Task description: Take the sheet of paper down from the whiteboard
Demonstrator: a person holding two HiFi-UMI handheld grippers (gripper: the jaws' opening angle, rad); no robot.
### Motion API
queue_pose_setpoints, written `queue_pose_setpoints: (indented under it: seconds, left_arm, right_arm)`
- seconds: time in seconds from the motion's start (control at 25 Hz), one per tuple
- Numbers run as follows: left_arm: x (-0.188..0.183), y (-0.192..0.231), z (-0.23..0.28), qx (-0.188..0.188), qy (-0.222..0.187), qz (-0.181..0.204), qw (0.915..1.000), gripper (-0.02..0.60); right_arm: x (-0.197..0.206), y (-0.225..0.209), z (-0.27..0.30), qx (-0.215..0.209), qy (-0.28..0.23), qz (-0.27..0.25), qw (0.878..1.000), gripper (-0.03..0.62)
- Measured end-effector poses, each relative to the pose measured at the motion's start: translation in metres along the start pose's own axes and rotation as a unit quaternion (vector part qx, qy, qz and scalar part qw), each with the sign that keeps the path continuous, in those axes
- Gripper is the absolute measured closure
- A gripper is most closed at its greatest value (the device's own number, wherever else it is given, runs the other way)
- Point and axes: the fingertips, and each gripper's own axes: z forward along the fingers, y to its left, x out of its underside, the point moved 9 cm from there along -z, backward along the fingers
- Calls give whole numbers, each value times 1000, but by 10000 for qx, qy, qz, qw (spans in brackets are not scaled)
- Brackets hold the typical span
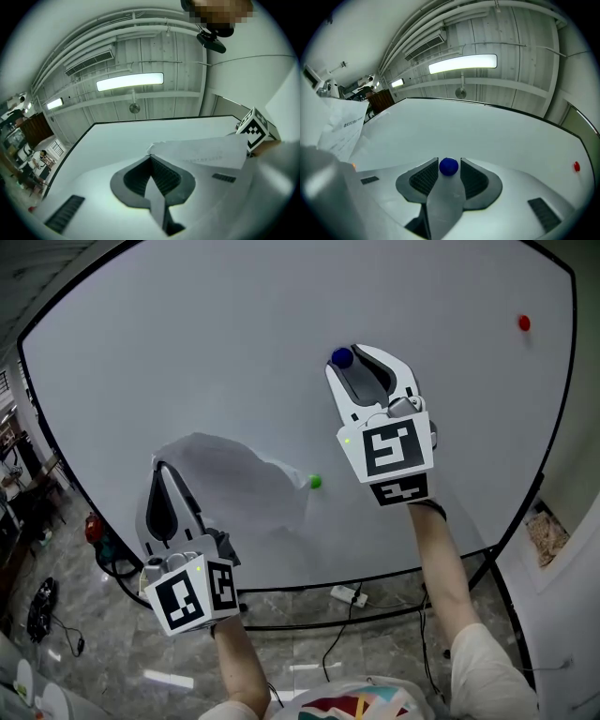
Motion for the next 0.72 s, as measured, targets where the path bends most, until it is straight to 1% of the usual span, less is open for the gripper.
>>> queue_pose_setpoints:
  seconds: [0.16, 0.28, 0.4, 0.48, 0.6, 0.68, 0.72]
  left_arm:
    - [3, -4, 2, 135, 55, -50, 9999, 537]
    - [8, -12, 0, 266, 136, -40, 9995, 537]
    - [18, -24, -8, 436, 328, 10, 9985, 537]
    - [29, -35, -17, 591, 493, -6, 9970, 537]
    - [53, -51, -33, 828, 806, -83, 9933, 537]
    - [71, -61, -48, 978, 1122, -98, 9888, 537]
    - [80, -65, -56, 1039, 1284, -102, 9862, 537]
  right_arm:
    - [-3, 7, -6, 10, -159, 79, 9998, 459]
    - [-3, 14, -20, -29, -264, 247, 9993, 459]
    - [0, 25, -43, -143, -582, 398, 9974, 459]
    - [8, 31, -61, -132, -697, 614, 9956, 459]
    - [29, 38, -85, 2, -498, 1013, 9936, 459]
    - [47, 48, -102, 18, -231, 1208, 9924, 459]
    - [58, 55, -111, -13, -16, 1297, 9916, 459]
